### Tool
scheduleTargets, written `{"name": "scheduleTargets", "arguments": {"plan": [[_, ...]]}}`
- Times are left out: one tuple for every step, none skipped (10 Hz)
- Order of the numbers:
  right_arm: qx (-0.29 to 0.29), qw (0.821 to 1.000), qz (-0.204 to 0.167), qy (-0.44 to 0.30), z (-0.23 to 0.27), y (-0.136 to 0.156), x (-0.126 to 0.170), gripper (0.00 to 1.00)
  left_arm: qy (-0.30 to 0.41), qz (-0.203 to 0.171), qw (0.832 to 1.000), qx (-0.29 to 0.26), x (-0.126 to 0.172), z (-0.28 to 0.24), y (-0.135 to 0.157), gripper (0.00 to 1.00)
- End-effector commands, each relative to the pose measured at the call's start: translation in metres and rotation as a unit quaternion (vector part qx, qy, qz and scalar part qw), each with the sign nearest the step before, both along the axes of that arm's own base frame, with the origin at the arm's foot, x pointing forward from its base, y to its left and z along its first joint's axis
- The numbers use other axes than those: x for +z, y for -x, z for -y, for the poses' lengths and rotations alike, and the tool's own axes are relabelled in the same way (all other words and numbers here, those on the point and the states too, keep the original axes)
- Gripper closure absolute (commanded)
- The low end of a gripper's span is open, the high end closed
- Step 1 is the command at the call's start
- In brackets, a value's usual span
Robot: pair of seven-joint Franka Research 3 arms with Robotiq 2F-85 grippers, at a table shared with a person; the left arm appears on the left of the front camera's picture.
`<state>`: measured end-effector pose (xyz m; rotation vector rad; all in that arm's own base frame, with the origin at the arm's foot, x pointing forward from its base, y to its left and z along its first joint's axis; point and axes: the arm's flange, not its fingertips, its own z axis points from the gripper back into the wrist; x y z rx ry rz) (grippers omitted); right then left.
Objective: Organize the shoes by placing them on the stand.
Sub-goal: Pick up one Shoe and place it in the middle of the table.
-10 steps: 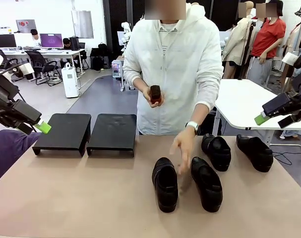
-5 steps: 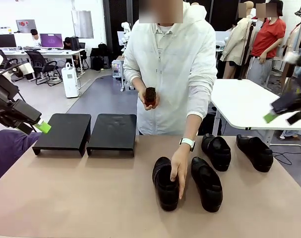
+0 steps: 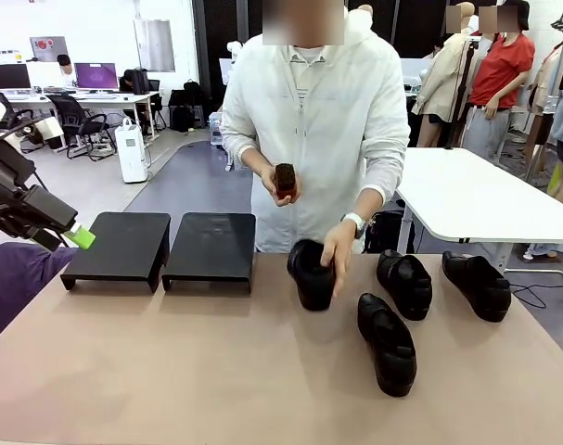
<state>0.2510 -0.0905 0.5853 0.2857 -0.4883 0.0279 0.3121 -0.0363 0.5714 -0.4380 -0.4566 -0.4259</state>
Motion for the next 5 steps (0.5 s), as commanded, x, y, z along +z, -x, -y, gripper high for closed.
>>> {"name": "scheduleTargets", "arguments": {"plan": [[0.015,1.000,0.001,0.003,-0.002,-0.012,0.011,0.00,0.010,-0.001,1.000,-0.009,0.002,-0.001,-0.001,0.00],[0.015,1.000,0.001,0.003,-0.002,-0.012,0.011,0.00,0.010,-0.001,1.000,-0.009,0.002,-0.001,-0.001,0.00],[0.004,1.000,0.000,0.001,-0.001,-0.002,0.003,0.00,0.010,-0.001,1.000,-0.009,0.002,-0.001,-0.001,0.00],[0.021,1.000,-0.015,0.012,-0.005,-0.026,0.000,0.00,0.010,-0.001,1.000,-0.009,0.002,-0.001,-0.001,0.00],[0.033,0.999,-0.036,0.020,-0.010,-0.058,-0.003,0.00,0.010,-0.001,1.000,-0.009,0.002,-0.001,-0.001,0.00]]}}
